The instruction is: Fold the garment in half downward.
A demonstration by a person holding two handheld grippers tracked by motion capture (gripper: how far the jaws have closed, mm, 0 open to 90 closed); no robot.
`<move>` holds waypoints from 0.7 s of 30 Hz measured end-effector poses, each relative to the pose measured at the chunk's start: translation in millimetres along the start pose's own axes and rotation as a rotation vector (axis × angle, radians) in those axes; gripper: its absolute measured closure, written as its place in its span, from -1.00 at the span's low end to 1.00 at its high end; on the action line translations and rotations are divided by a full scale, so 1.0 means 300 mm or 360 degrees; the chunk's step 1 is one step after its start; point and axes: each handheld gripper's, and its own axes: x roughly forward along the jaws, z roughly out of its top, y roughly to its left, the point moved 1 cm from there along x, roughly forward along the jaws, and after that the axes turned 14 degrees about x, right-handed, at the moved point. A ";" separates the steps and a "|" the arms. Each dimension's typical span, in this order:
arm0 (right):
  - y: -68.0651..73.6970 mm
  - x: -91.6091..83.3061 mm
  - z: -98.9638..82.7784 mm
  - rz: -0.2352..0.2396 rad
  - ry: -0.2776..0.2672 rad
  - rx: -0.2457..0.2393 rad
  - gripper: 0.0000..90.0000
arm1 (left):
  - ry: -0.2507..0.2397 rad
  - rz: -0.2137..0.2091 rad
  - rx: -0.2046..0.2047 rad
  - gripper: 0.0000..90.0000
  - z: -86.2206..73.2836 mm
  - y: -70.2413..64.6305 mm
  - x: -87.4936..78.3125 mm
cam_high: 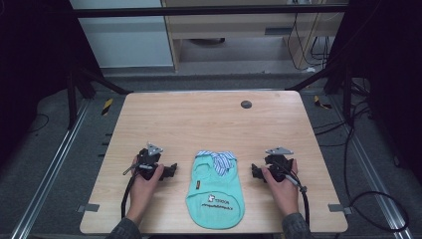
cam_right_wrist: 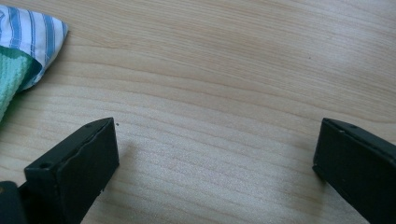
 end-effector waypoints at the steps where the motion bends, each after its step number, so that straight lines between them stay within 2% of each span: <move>1: 0.000 0.000 0.000 0.0001 0.0000 -0.0001 -0.99 | 0.0000 -0.0001 0.0003 -1.00 -0.001 0.000 -0.001; 6: -0.001 -0.003 -0.002 0.0010 0.0003 -0.0011 -0.99 | 0.0008 0.0025 -0.0012 -1.00 -0.008 -0.018 -0.013; 14: 0.003 -0.004 -0.004 0.0006 -0.0002 -0.0009 -0.98 | -0.0002 0.0012 -0.0002 -1.00 -0.010 -0.027 -0.017; 17: 0.011 -0.010 -0.007 0.0015 -0.0014 -0.0028 -0.80 | -0.0006 -0.0003 0.0017 -0.98 -0.011 -0.038 -0.023; 19: 0.023 -0.018 -0.005 0.0043 -0.0010 -0.0035 -0.64 | -0.0002 -0.0012 0.0038 -0.89 -0.007 -0.046 -0.041; 21: 0.041 -0.031 0.002 0.0083 -0.0031 -0.0051 -0.53 | -0.0045 0.0014 0.0077 -0.88 0.006 -0.050 -0.060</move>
